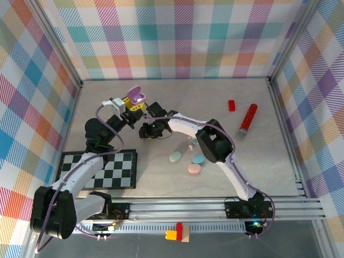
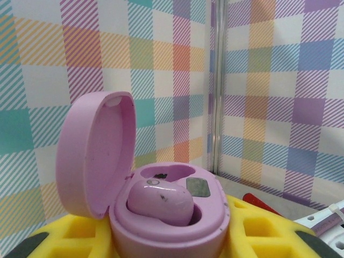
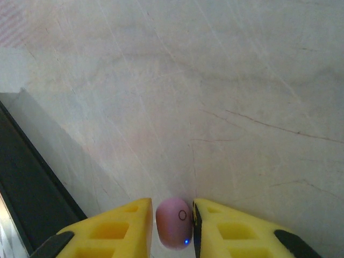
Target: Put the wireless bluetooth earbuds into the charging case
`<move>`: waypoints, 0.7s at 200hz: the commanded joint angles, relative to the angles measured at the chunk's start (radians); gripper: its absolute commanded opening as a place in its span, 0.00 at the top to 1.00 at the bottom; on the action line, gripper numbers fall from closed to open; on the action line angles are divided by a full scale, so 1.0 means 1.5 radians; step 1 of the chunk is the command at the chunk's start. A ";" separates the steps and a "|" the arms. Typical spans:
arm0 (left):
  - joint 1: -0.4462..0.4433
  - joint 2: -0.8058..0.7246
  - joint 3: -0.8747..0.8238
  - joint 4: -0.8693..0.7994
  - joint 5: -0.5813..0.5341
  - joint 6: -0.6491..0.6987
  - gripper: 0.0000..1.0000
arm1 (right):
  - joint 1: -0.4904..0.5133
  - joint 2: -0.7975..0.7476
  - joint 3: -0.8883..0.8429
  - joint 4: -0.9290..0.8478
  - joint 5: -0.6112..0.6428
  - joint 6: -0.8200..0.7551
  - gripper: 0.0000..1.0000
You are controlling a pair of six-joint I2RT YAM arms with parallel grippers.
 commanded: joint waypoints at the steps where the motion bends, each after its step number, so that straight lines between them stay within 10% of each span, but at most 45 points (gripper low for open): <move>1: 0.004 -0.016 0.005 0.013 -0.002 0.001 0.71 | 0.019 -0.013 -0.017 -0.042 -0.012 -0.013 0.75; 140: 0.004 -0.002 0.012 -0.007 0.020 0.015 0.71 | -0.015 -0.184 -0.207 0.049 0.053 -0.027 0.78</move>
